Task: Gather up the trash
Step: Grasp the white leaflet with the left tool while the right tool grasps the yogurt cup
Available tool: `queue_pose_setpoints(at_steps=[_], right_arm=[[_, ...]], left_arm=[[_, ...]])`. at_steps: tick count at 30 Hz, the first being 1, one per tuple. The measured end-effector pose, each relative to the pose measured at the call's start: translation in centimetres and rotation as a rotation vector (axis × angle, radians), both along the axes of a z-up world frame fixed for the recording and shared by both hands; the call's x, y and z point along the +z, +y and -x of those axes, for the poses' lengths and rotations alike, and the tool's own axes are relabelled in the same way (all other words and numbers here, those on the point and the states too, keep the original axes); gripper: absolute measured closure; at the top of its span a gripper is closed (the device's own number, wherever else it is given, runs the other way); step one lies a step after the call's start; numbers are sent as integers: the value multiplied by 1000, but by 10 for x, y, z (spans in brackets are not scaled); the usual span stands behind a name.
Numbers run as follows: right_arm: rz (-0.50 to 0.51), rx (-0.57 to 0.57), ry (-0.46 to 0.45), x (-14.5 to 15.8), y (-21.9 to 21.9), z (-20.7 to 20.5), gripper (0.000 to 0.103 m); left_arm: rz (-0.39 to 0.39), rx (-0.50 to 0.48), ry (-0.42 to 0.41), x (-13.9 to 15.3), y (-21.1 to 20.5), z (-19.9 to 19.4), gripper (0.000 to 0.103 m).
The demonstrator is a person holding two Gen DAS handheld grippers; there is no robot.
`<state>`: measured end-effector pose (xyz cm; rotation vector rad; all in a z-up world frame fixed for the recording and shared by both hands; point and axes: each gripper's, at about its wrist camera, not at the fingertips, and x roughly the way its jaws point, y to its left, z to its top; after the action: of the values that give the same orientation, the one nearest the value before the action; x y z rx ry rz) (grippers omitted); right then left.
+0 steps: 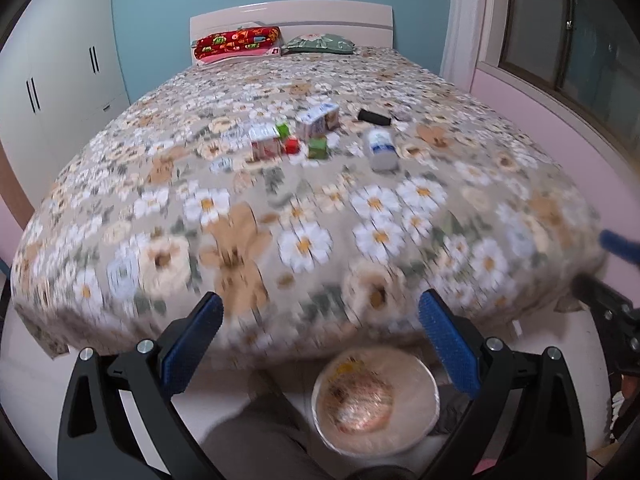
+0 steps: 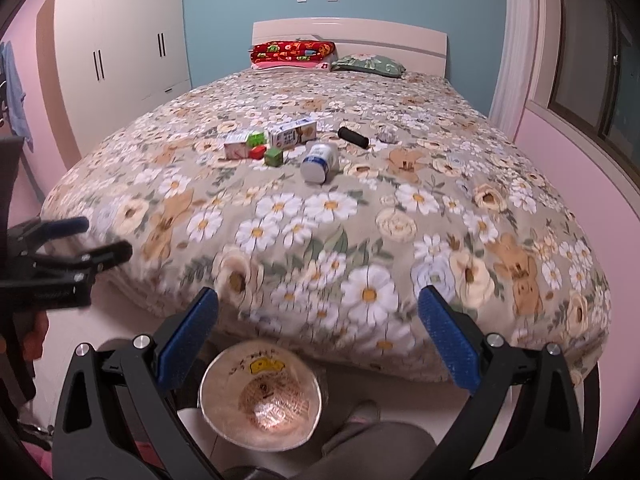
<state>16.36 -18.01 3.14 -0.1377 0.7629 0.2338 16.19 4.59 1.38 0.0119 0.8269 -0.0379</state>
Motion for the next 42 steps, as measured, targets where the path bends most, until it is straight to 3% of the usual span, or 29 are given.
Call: queue_pose_setpoints(at_steps=[7,14,24,33,38,39,40,41,42], right_arm=[[-14,-19,5,6,19,-74,5],[-17,-40,41,-6,40,-147,5],[-33,-86,163,-64,67,-243,5],[-52,-149,231,-112,81,-302,5],[-97,-177,263,-128,79,-323,6],[-105,-178,265,-130,77,-326,9],[-112,-176,270,-132,77,-329,21],[-109,-174,284,-136,78,-334,29],[-105,-174,294,-138,78,-337,43]], left_arm=[[-29,-24,-14,17,32,-92,4],[-57,-118,10,9,60,-188,4],[-55,-313,92,-48,91,-310,4],[-66,-416,130,-92,93,-380,4],[-61,-427,143,-112,87,-390,7],[-58,-433,149,-115,85,-390,12],[-49,-438,151,-117,85,-389,27],[-40,-431,153,-118,84,-389,35],[-41,-418,158,-119,84,-390,35]])
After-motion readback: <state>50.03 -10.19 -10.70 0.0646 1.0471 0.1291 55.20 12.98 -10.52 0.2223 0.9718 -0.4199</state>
